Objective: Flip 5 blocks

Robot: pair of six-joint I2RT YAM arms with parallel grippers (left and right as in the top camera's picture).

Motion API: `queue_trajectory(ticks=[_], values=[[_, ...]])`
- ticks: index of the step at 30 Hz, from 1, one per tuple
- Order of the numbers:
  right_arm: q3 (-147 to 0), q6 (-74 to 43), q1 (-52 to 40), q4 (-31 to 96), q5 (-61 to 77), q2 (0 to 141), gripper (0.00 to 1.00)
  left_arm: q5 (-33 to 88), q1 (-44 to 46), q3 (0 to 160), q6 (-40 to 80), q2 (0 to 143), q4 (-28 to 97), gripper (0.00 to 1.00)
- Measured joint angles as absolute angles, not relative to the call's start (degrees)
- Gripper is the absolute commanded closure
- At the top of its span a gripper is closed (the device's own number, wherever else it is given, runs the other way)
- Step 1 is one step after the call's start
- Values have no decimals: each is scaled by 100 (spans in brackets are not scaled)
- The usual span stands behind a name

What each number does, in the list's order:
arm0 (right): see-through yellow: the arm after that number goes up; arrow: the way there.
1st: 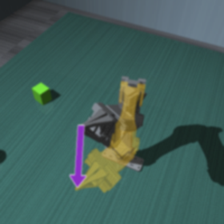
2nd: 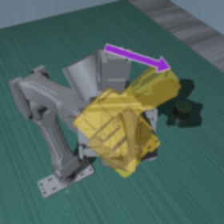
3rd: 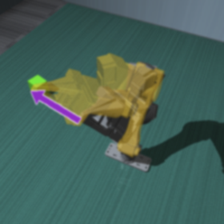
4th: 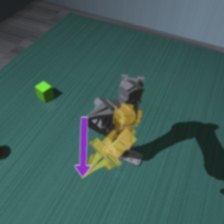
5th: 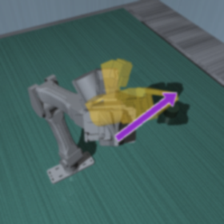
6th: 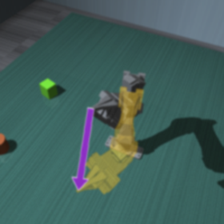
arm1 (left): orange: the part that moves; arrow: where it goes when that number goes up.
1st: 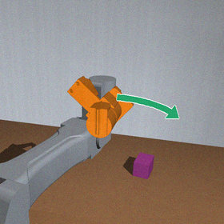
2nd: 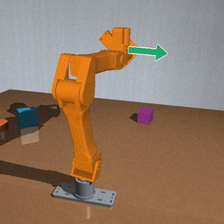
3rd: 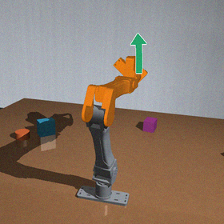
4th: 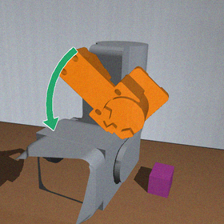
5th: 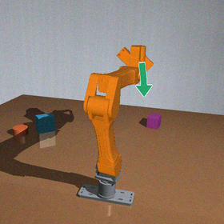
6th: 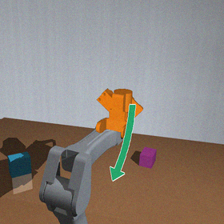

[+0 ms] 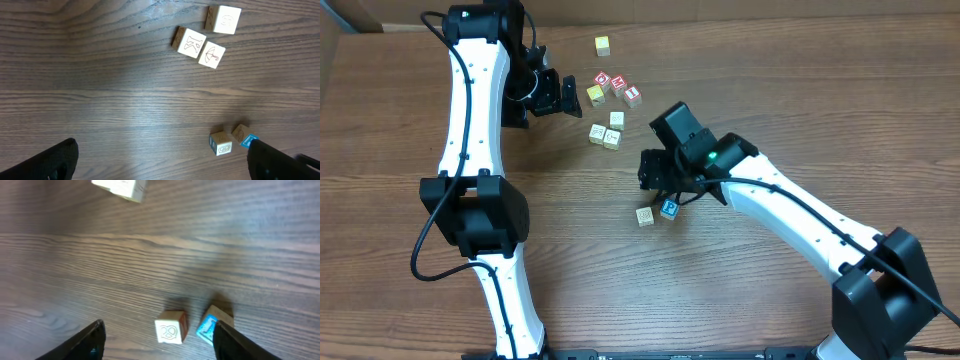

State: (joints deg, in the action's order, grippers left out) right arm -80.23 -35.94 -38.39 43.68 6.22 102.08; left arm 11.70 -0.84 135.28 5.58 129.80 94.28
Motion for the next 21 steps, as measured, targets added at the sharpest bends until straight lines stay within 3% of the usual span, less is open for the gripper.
queue_trajectory(ticks=[15, 21], values=[[-8619, -3597, -3350, 5411, 729, 10208, 29, 1170, -84, 13528, 558, 12980, 9428, 0], [-8562, -3579, -3155, 5590, 727, 10208, 46, 1170, -84, 13528, 558, 12980, 9428, 0]])
